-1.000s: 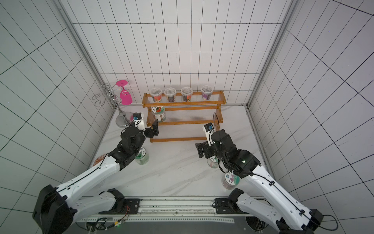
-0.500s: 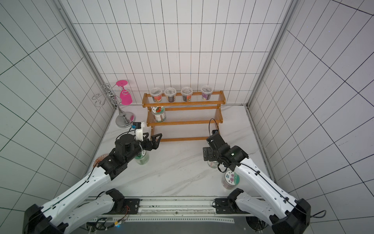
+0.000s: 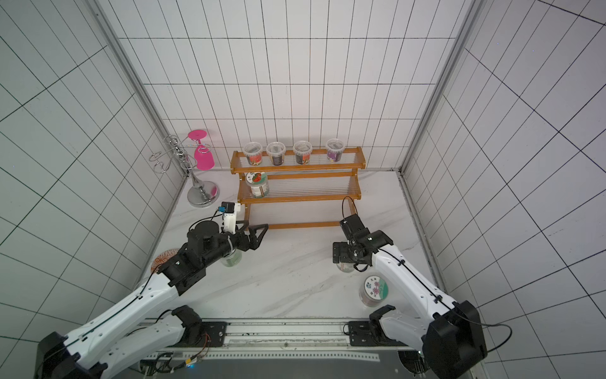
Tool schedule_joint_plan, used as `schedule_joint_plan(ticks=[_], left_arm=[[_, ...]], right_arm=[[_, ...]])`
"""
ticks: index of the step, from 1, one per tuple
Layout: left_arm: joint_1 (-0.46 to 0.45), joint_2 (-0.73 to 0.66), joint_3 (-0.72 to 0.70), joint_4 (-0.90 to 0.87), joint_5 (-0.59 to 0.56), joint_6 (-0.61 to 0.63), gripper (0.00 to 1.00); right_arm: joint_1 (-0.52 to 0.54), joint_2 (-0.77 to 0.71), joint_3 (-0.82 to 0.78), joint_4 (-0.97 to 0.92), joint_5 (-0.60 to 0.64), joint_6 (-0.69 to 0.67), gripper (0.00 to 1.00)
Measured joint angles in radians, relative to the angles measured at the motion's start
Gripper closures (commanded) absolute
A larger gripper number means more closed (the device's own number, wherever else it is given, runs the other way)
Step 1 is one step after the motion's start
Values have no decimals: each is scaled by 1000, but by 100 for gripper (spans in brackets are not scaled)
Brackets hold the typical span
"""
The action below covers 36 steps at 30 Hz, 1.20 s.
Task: Place the seed container on the shelf
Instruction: Pick up the seed jar at the center of the board.
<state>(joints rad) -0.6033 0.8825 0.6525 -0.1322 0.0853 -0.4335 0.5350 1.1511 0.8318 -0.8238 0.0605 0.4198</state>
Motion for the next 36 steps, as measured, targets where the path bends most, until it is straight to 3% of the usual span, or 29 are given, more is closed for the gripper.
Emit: schedule_joint_plan(ticks=[14,24,30,36], left_arm=[[-3,-34,-26,-3,-1,0,1],[-3,-47,-32,-8,-6,0,1],[-3,-49,-32,-8,-6,6,1],[-31,-50,-32,4,2,42,1]], right_arm=[[-45,87,-10,66,-45,-32,2],[-45,111,-4,71,-49,-58,33],[-44,117,37,4,-89,-80,40],[-21,113,191,-115,-118,-112,42]])
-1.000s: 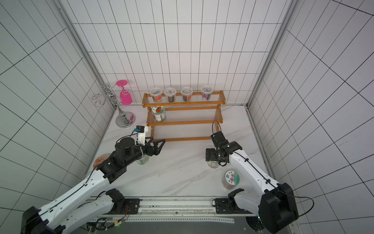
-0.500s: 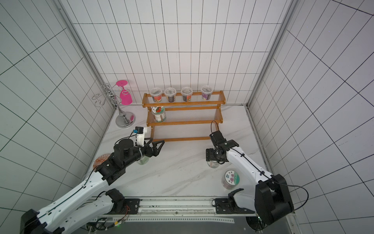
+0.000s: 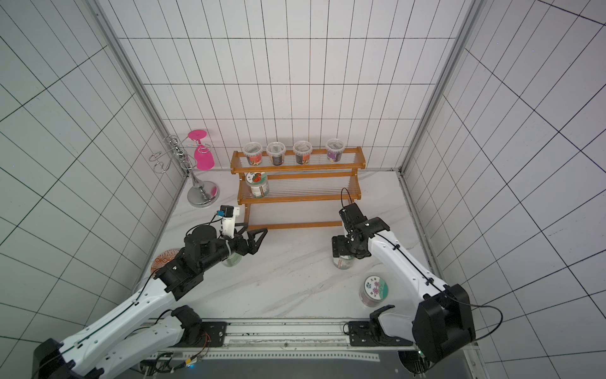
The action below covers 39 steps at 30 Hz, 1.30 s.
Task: Place the seed container on the shelf
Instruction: Pick up the seed jar at the center of the board.
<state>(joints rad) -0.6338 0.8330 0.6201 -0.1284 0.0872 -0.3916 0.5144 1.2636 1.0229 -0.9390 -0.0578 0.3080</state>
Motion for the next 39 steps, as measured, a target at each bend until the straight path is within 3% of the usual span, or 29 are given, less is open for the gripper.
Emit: schedule_joint_plan(ticks=[12,18,39], left_arm=[[-208,35,32,141,119,219,1],[-242,107,68,188,214,289,1],[-263,263,98,243,399,398,1]], right_arm=[[159,2,414,-227,-19,-99,43],[239,27,546,-298,-40,-155,43],[409,83,657,-382,-151,-221,44]])
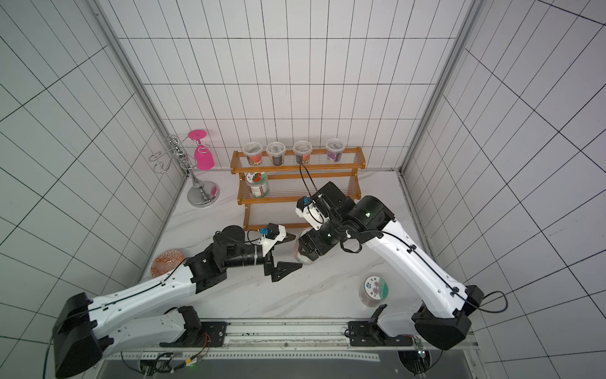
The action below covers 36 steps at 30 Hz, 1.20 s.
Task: Place the seed container on the shelf
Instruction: Pick up the seed jar at the center of the board.
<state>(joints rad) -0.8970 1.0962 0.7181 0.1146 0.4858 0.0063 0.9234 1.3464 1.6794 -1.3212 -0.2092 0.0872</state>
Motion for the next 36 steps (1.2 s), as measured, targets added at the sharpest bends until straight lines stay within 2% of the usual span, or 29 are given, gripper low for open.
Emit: schedule_joint_plan(ticks=[13,17,20,23,29,36], left_arm=[[-25,85,3,96,14,1,2],[-25,85,2,131,16,-11,13],[-26,85,0,136,23,-13,28],[-26,85,-1,136,35,-13,36],[-26,79,-20,163,34,-13,41],[-27,65,-59,237,-40,-27,41]], right_arm=[[28,19,7,-8,-42,-5,41],[28,21,8,-8,-46,-6,39],[29,24,11,-10,-46,-6,34],[30,24,13,-11,-47,-6,27],[33,24,13,-10,-31,-6,12],[47,5,21,35,65,10,3]])
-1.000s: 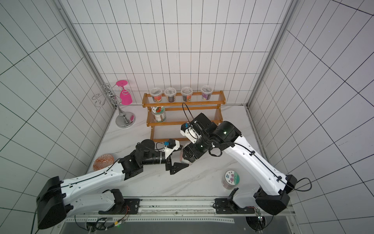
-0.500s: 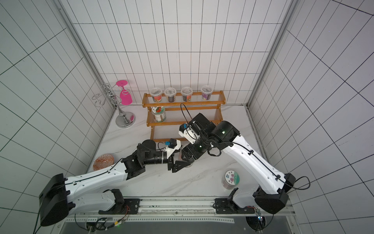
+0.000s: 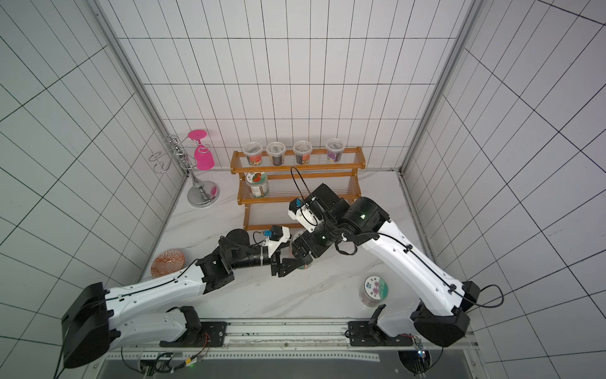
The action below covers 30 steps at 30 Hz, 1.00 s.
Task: Place the seed container on the shelf
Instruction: Pick up the seed jar at the center of the board, then place the seed jar on the shelf.
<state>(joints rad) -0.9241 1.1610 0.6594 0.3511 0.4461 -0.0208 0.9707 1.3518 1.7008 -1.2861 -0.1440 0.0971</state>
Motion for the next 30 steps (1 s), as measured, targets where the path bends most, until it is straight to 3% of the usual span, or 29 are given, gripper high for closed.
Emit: schedule_joint_plan(ticks=[6,14,22,30], left_arm=[[-4,-20,-77,93,-155,-32,41],[-6,1,-186,288,-481,-69,41],[2,160,-190,515,-776,-69,41],[57,355,-94,621,-916,-66,41]], right_arm=[[1,-117,-4,88,198,39,0],[-9,-328,-143,216,431,101,1],[-16,-365,-272,270,482,148,1],[-24,-405,-331,300,497,177,1]])
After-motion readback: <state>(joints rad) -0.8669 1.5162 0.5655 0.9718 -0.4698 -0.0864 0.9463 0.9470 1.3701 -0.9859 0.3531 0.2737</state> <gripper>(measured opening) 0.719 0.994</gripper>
